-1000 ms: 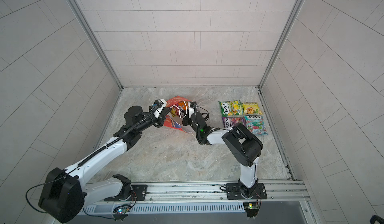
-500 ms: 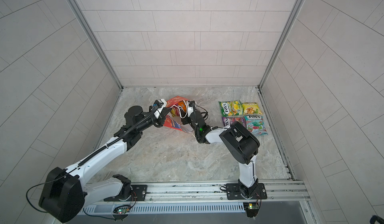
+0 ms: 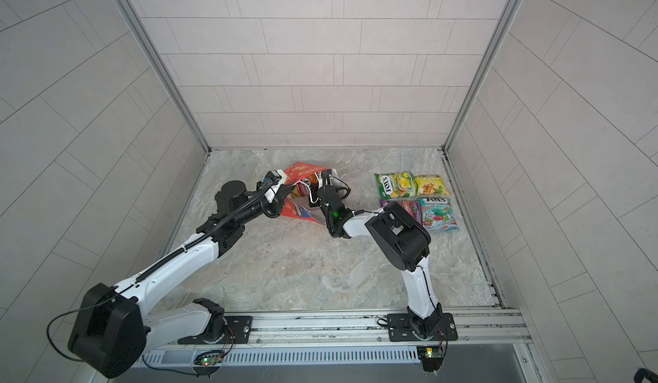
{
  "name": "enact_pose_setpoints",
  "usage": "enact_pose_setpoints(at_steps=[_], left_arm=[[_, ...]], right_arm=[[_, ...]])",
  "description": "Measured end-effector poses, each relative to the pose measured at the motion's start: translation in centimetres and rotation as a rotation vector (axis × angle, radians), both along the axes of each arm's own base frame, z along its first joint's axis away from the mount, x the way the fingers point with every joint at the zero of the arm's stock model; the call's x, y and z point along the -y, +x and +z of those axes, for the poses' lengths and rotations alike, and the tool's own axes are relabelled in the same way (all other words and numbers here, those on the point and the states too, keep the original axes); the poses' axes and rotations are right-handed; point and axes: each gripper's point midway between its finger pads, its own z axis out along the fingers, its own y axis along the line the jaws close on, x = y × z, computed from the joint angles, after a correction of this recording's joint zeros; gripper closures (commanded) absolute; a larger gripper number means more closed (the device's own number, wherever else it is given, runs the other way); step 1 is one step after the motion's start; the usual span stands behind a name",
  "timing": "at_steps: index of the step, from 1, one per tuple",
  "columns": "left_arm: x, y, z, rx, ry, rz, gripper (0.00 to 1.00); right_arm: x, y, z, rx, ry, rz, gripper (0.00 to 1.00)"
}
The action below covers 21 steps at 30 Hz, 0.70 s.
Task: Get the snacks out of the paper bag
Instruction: 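Reach the right gripper down into the bag toward the orange packets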
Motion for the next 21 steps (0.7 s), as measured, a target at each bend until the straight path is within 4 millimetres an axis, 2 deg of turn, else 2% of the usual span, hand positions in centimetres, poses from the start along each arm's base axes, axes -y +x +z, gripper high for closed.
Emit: enact_pose_setpoints(at_steps=[7, 10, 11, 12, 14, 19, 21], left_arm=[[0.0, 0.0, 0.0, 0.001, 0.001, 0.001, 1.0], [0.0, 0.0, 0.0, 0.0, 0.001, 0.0, 1.0], [0.0, 0.0, 0.0, 0.0, 0.001, 0.0, 1.0], [0.0, 0.0, 0.0, 0.0, 0.001, -0.001, 1.0], [0.0, 0.0, 0.0, 0.0, 0.0, -0.002, 1.0], [0.0, 0.0, -0.1, -0.002, 0.001, -0.003, 1.0], [0.0, 0.0, -0.1, -0.001, 0.0, -0.003, 1.0]], right_arm=[[0.1, 0.0, -0.6, -0.011, 0.017, 0.006, 0.98], [0.0, -0.4, -0.8, -0.005, 0.028, 0.033, 0.98], [0.0, -0.6, -1.0, -0.002, 0.033, 0.044, 0.94], [0.0, -0.7, -1.1, -0.001, 0.038, 0.054, 0.86], [0.0, -1.1, -1.5, -0.006, 0.047, 0.066, 0.63], [0.2, -1.1, -1.6, -0.011, 0.05, 0.062, 0.4], [0.3, -1.0, -1.6, -0.012, 0.049, 0.049, 0.27]])
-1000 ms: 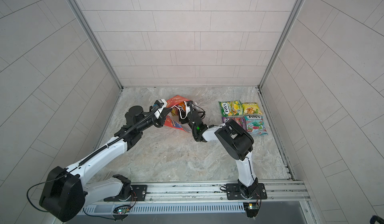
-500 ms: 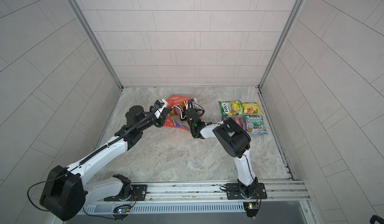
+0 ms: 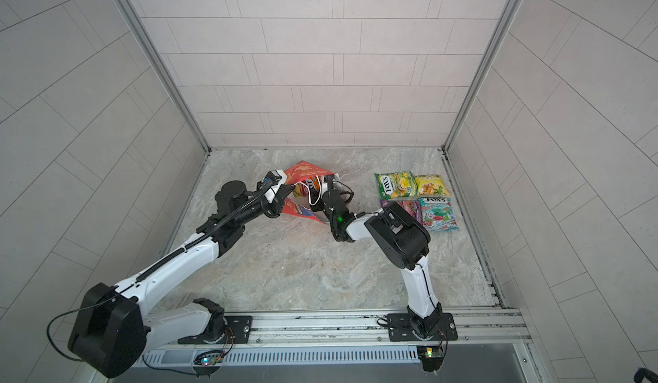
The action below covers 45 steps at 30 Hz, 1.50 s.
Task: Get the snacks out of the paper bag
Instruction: 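Reach the right gripper down into the bag toward the orange packets, then close the right gripper on the orange Savoria packet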
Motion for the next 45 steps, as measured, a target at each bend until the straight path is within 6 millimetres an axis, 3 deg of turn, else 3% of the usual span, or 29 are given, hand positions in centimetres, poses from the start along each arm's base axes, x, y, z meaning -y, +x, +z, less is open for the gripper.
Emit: enact_pose_setpoints(at_steps=[4, 6, 10, 14, 17, 24, 30, 45], left_arm=[[0.0, 0.0, 0.1, 0.005, -0.003, -0.002, 1.0], [0.1, 0.0, 0.2, 0.007, -0.004, -0.004, 1.0], [0.1, 0.0, 0.2, 0.007, -0.004, -0.006, 1.0], [0.0, 0.0, 0.2, 0.007, -0.003, -0.001, 1.0], [0.0, 0.0, 0.1, 0.008, 0.0, 0.0, 1.0], [0.0, 0.0, 0.1, 0.01, 0.0, 0.0, 1.0], [0.1, -0.1, 0.3, 0.016, -0.004, -0.008, 1.0], [0.5, -0.1, 0.7, 0.047, -0.003, -0.024, 1.0]], right_arm=[[-0.2, 0.7, 0.6, -0.012, -0.002, -0.024, 0.22], [-0.3, 1.2, 1.1, -0.014, 0.005, -0.043, 0.25], [-0.1, 2.2, 1.1, -0.038, -0.001, -0.111, 0.59], [0.0, 2.9, 0.3, -0.07, -0.011, -0.161, 0.82], [0.0, 2.8, 0.0, -0.083, -0.002, -0.164, 0.91], [0.1, 2.0, -0.8, -0.084, 0.003, -0.13, 0.93], [0.4, -0.2, -0.7, -0.099, 0.017, -0.056, 0.92], [1.2, -4.8, 2.7, -0.051, 0.081, 0.098, 0.96]])
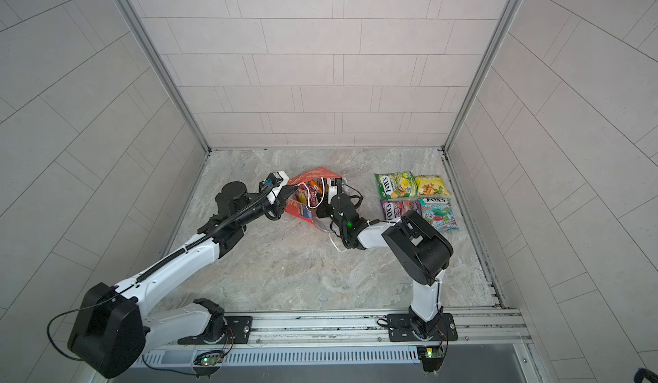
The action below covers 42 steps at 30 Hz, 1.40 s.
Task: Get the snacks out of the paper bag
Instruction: 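Close the right gripper on the orange Savoria packet, then lift the orange packet up out of the bag with the right gripper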
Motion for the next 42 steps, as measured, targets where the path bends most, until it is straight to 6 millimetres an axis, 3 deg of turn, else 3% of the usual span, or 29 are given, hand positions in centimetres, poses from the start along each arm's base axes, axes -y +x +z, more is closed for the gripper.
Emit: enact_pose_setpoints(at_steps=[9, 18, 24, 33, 42], left_arm=[[0.0, 0.2, -0.3, 0.002, 0.011, 0.004, 1.0], [-0.1, 0.2, -0.3, 0.007, 0.019, 0.009, 1.0], [-0.1, 0.2, -0.4, 0.003, 0.02, 0.01, 1.0], [-0.4, 0.1, 0.1, 0.008, 0.012, 0.023, 1.0], [-0.5, 0.2, 0.1, 0.0, 0.005, 0.035, 1.0]], right_arm=[[1.1, -1.5, 4.2, 0.071, 0.019, 0.018, 0.97], [1.2, -3.0, 5.9, 0.091, -0.015, 0.077, 0.97], [1.1, -5.1, 7.3, 0.14, -0.061, 0.154, 0.96], [0.8, -8.4, 4.3, 0.159, -0.249, 0.266, 0.94], [1.1, -10.7, 3.5, 0.219, -0.348, 0.312, 0.94]])
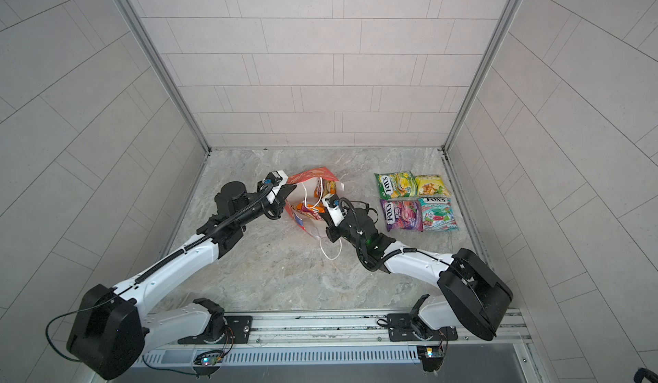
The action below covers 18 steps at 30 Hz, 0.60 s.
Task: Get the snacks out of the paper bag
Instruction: 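Lift the orange packet up out of the bag with the right gripper, then carry the orange packet over to the packets on the table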
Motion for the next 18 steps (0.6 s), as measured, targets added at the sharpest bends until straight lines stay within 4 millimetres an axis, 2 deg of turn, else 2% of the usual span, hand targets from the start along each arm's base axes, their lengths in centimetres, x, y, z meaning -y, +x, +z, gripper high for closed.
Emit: enact_pose_setpoints(at_steps=[4, 8, 18], left_arm=[[-0.1, 0.1, 0.0, 0.001, 0.001, 0.009, 1.0], [-0.3, 0.4, -0.1, 0.001, 0.004, 0.026, 1.0], [-0.6, 0.9, -0.2, 0.005, 0.009, 0.055, 1.0]], right_arm=[[0.4, -0.9, 0.5, 0.033, -0.007, 0.016, 0.95], [1.2, -2.2, 1.8, 0.08, 0.005, 0.027, 1.0], [3.4, -5.4, 7.2, 0.158, 0.073, 0.051, 1.0]])
